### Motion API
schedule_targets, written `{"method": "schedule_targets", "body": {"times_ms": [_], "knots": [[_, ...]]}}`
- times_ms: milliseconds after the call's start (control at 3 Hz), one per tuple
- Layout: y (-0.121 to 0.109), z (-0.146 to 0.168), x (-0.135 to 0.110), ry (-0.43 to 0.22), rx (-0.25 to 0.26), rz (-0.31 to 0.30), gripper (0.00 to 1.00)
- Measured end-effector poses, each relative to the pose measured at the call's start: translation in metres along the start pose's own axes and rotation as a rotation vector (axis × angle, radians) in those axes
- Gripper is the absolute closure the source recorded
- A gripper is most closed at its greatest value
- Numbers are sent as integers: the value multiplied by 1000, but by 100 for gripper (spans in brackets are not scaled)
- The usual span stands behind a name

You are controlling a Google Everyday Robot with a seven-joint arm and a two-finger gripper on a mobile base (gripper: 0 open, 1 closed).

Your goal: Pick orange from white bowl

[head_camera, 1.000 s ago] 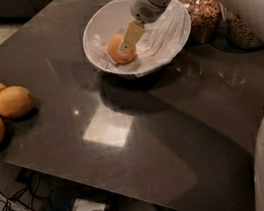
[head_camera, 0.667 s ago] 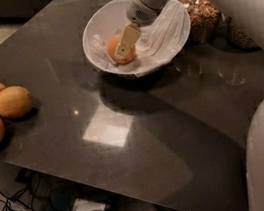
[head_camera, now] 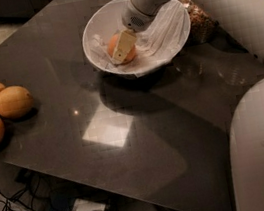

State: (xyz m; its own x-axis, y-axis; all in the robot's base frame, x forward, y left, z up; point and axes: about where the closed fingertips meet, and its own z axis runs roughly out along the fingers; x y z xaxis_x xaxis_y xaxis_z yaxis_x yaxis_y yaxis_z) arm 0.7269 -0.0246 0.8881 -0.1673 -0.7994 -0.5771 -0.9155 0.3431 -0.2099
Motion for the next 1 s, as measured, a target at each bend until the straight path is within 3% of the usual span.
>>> {"method": "schedule_targets", "body": {"times_ms": [667, 1000], "knots": [[3, 20, 4, 20, -38, 7, 15], [3, 25, 7, 26, -48, 11, 33]]}}
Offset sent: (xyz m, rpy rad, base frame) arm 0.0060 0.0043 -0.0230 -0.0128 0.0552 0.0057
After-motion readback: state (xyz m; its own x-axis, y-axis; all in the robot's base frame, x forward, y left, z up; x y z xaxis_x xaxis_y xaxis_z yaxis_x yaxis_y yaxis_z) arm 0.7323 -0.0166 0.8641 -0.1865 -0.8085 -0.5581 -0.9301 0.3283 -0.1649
